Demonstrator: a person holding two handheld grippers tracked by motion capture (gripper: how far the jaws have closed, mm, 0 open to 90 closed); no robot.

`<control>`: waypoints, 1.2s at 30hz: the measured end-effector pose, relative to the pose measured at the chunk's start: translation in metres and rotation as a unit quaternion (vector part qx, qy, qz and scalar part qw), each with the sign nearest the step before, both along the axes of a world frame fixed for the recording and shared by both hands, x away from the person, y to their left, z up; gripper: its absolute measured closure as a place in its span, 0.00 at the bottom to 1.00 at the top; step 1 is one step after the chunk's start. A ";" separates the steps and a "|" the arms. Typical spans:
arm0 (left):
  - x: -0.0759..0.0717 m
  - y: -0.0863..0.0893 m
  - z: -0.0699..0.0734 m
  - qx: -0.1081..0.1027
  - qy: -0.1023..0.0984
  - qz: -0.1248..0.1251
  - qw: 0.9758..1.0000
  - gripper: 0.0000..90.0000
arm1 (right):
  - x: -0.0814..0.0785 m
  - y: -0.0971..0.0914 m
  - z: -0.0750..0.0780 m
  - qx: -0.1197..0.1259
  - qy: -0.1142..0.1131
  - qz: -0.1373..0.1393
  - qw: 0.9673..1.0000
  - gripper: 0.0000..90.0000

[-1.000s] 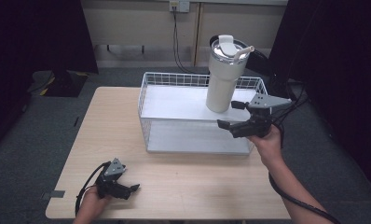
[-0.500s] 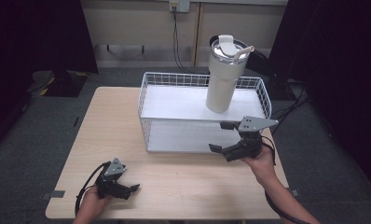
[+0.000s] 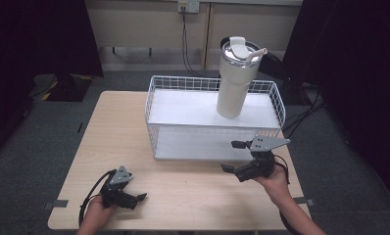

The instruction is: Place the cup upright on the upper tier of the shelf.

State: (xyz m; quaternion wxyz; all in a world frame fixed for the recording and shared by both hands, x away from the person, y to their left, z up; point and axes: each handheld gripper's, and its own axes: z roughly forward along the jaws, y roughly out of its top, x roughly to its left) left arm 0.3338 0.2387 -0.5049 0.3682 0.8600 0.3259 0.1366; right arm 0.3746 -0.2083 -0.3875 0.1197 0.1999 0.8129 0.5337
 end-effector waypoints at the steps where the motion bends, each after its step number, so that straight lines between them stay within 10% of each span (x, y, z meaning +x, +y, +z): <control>1: 0.000 0.000 0.000 0.000 0.000 0.000 1.000 0.05 | 0.000 0.000 0.000 0.000 0.000 0.000 1.000 0.10; 36: 0.000 0.000 0.000 0.000 0.000 0.001 1.000 0.05 | -0.012 -0.001 -0.082 -0.040 0.038 0.021 0.998 0.10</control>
